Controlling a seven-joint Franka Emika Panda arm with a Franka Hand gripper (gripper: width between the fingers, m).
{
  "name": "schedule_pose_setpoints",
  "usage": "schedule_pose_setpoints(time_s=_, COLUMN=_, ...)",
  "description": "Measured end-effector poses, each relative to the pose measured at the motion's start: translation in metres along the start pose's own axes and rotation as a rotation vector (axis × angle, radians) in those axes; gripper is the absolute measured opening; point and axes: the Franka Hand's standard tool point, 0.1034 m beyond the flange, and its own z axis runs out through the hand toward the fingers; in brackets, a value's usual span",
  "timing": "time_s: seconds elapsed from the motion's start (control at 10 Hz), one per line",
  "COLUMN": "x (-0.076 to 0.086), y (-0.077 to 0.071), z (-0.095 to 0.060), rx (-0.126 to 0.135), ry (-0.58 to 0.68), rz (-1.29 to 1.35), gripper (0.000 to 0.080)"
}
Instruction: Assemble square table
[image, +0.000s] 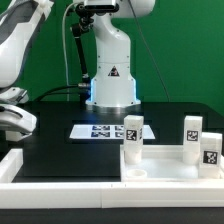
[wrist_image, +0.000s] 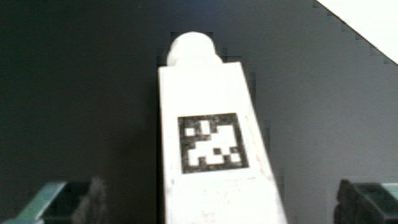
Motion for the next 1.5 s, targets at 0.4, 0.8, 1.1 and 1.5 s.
schedule_pose_setpoints(time_s=0.4, x=0.000, y=0.000, z=0.000, rx=0.000, ry=0.000, rz=0.000, gripper=0.0525)
schedule_pose_setpoints(time_s=0.8, x=0.000, y=0.000, z=0.000, rx=0.000, ry=0.000, rz=0.000, gripper=0.0288)
schedule_pose_setpoints(time_s=1.1, x=0.000, y=0.000, z=0.000, rx=0.000, ry=0.000, rz=0.000, gripper=0.0288)
schedule_pose_setpoints(time_s=1.5, x=-0.032, y=-0.065, z=-0.062, rx=-0.098, ry=0.099, rz=-0.127, gripper=0.0291)
